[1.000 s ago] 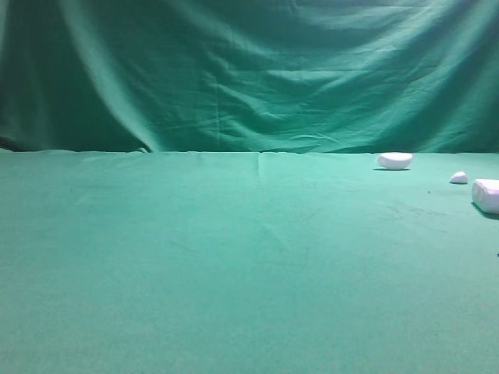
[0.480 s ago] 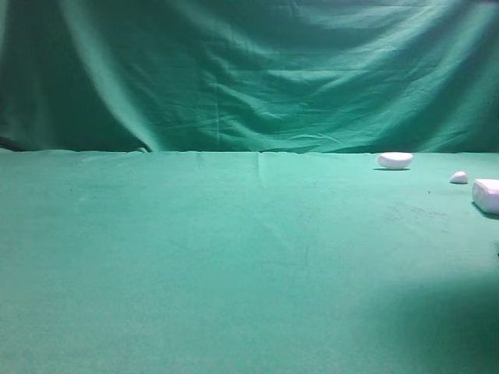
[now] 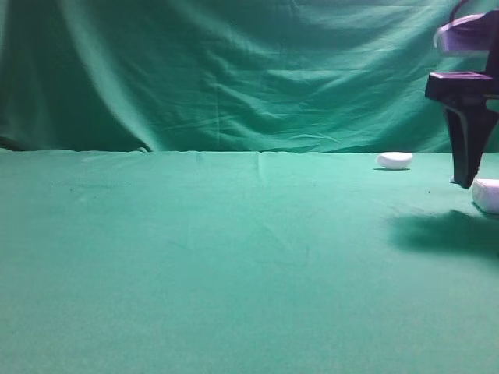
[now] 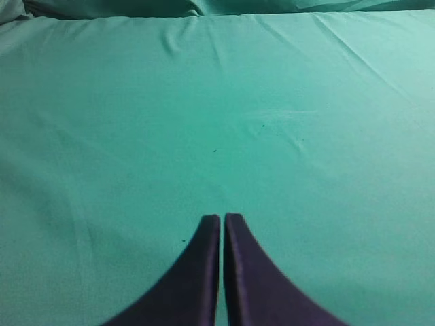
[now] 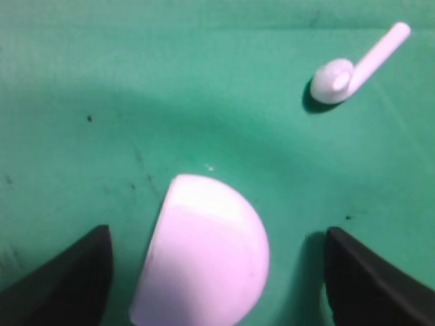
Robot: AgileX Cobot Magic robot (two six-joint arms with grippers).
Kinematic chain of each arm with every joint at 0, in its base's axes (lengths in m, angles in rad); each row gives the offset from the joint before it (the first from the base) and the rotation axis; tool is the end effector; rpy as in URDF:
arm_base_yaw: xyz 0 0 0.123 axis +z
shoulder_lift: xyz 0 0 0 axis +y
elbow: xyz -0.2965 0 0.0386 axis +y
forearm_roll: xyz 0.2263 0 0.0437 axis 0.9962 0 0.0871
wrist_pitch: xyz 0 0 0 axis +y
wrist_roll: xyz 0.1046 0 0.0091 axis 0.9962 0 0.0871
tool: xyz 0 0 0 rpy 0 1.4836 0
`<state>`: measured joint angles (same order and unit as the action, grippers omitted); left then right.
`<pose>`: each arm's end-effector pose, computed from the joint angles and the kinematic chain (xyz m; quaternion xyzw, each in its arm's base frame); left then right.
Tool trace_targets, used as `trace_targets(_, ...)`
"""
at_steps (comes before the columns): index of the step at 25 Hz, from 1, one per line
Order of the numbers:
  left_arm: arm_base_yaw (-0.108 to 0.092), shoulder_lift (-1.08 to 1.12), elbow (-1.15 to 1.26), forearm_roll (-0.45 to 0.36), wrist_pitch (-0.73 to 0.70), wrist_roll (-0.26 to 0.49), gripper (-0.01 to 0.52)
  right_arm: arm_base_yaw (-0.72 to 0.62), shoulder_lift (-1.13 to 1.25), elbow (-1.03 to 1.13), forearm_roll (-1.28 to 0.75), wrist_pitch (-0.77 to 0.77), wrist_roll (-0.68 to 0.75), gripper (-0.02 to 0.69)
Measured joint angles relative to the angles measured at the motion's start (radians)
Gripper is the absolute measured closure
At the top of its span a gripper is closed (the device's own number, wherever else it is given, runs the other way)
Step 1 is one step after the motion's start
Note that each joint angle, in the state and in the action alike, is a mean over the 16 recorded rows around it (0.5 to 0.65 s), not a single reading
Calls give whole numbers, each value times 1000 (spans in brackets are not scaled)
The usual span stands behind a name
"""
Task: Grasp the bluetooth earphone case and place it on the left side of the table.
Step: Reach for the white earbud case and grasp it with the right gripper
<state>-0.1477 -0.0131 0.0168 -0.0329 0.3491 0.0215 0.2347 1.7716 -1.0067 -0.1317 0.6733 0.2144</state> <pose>0.0303 -0.0057 0.1730 0.0583 0.7923 -0.0521 0.6051 0.3071 0.0646 0.1786 -0.0567 0.9913 -0.0209 0.1170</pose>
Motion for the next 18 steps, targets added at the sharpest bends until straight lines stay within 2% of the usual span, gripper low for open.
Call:
trace_targets(10, 0, 0, 0, 0, 0, 0, 514, 51, 14, -124, 1, 86, -28, 337)
trace_targets(18, 0, 0, 0, 0, 0, 0, 514, 258, 86, -479, 20, 204, -112, 347)
